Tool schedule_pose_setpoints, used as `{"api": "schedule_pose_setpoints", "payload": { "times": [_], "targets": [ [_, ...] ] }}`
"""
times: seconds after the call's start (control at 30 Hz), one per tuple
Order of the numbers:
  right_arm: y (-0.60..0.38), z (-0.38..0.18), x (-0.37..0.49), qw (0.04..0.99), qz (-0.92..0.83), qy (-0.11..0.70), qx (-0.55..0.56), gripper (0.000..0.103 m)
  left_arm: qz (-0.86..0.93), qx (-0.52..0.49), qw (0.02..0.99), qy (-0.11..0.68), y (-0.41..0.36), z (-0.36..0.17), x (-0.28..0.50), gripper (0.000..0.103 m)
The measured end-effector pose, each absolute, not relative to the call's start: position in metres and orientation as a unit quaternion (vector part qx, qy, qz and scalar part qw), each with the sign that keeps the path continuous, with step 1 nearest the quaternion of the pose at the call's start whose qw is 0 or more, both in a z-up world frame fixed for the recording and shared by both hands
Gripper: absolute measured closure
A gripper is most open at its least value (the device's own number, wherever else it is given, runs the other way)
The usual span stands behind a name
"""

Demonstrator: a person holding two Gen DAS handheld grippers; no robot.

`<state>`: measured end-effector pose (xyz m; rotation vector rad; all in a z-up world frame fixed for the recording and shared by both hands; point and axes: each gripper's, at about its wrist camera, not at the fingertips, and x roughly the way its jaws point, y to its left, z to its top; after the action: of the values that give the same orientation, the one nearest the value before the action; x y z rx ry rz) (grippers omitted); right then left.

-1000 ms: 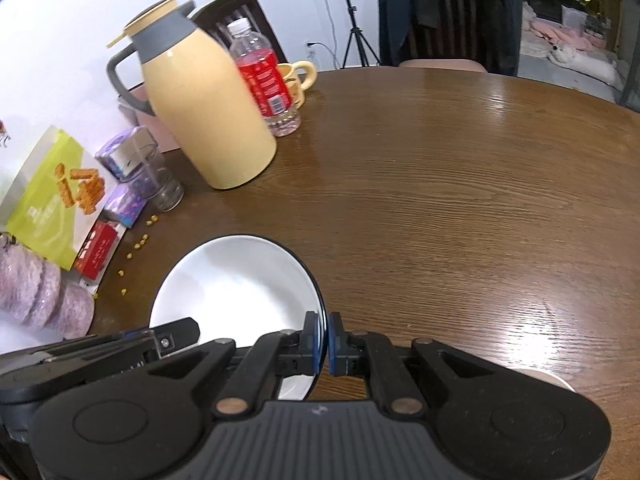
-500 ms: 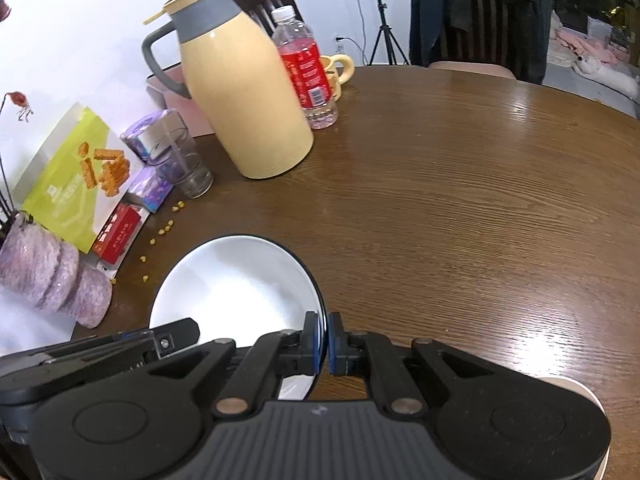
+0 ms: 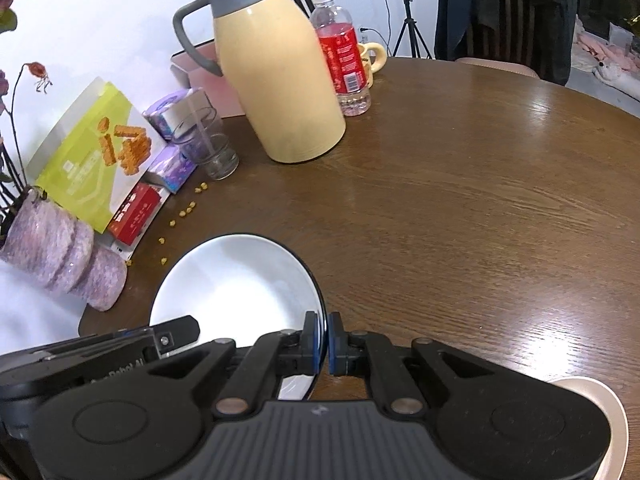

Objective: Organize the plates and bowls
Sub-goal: 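Carry the white bowl with both tools over the bowl stack beside the vase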

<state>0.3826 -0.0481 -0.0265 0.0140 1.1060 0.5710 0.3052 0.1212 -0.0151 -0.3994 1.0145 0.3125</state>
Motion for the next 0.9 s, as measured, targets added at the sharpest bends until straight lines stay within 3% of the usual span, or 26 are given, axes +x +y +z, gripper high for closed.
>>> {"api": "schedule_pose_setpoints", "payload": {
  "times": [0.9],
  "targets": [
    [-0.016,-0.060,0.377,0.794,0.280,0.539,-0.028,0.098,0.159,-0.197,0.826,0.503,0.145,-0.054,0.292,0.097]
  ]
}}
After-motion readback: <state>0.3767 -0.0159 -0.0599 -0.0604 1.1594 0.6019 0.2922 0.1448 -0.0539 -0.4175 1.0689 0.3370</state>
